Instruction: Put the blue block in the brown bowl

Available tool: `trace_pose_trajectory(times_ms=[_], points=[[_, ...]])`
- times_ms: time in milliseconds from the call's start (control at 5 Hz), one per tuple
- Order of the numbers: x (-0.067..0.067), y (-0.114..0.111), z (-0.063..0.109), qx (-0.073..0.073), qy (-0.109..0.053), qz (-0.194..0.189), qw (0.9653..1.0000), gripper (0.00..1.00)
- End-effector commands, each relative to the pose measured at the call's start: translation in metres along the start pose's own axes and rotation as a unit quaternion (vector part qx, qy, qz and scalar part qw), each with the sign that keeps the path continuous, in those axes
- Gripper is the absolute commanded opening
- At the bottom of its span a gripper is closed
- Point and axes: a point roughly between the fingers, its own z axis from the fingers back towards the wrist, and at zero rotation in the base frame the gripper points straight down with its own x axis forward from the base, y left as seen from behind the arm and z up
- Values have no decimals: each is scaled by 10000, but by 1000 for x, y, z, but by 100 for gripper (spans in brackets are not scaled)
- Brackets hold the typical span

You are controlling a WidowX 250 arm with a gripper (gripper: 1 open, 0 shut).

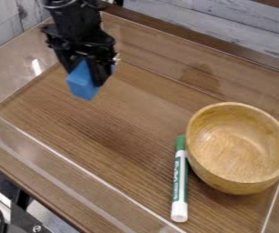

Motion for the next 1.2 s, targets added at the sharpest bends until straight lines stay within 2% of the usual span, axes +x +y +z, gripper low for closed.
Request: trace_pose_trajectory(times_ms=[0,600,1000], points=[[4,-19,14,30,-213,-85,9997,0],[1,-108,16,-150,-223,-296,9992,0],[-5,-135,19,-211,-252,-330,9989,0]])
